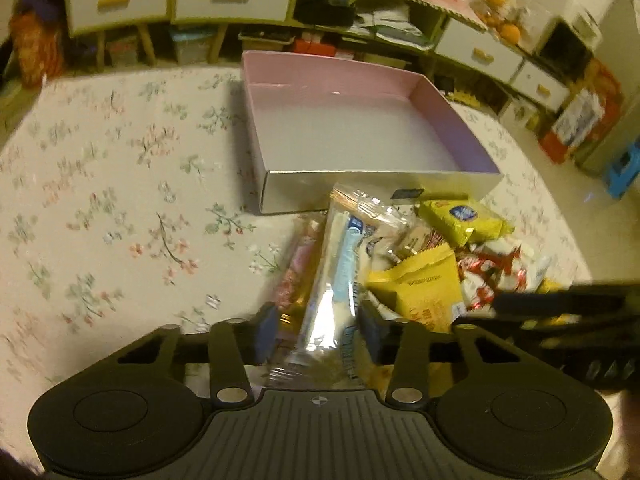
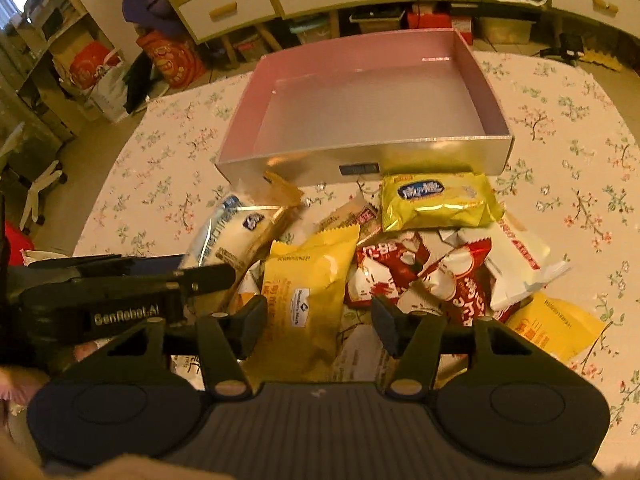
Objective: Organize snacks
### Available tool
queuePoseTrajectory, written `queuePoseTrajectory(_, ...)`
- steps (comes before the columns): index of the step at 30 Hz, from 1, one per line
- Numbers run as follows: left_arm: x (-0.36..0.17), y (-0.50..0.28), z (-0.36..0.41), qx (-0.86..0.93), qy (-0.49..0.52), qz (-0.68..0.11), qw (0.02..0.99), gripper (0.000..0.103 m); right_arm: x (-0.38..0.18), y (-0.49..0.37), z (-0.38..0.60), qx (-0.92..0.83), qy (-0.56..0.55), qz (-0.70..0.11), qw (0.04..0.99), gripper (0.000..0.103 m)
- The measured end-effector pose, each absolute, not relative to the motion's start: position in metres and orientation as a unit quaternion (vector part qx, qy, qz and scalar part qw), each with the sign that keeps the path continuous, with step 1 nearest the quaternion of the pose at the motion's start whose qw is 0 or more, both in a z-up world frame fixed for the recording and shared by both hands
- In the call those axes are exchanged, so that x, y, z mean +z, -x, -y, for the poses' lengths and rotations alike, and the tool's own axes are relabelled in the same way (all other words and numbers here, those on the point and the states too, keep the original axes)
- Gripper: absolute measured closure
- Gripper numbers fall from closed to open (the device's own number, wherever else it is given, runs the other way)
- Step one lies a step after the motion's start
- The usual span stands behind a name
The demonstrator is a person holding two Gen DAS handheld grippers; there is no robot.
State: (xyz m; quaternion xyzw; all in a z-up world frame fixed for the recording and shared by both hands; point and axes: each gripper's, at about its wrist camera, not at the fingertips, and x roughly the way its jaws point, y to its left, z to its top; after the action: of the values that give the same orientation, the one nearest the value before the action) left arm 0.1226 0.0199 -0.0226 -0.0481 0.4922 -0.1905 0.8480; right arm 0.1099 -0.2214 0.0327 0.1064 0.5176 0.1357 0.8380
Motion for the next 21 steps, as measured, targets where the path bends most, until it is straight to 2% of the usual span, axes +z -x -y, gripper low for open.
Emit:
queuePoseTrajectory(7, -0.019, -0.119, -0.024, -0.171, 0.049, -0.486, 0.856, 0.080, 0.022, -0.110, 0.208, 0.135, -0.088, -0.534, 0.830, 0.049)
queuePoseTrajectory(18, -0.019, -0.114, -0.031, -0.154, 0.027, -0.485, 0.861, 0.081, 0.010, -0.113, 0.183, 0.130, -0.059, -0.542, 0.828, 0.047)
queuePoseTrajectory(19, -0.019, -0.114, -0.032, -0.153, 0.027, -0.485, 0.861, 0.081, 0.009, -0.113, 0.182, 0.129, -0.058, -0.542, 0.828, 0.048)
queuePoseTrajectory(21, -0.020, -0.114, -0.033, -0.152, 0.027, -0.486, 0.860, 0.081, 0.009, -0.114, 0.182, 0.127, -0.058, -0.539, 0.831, 0.059)
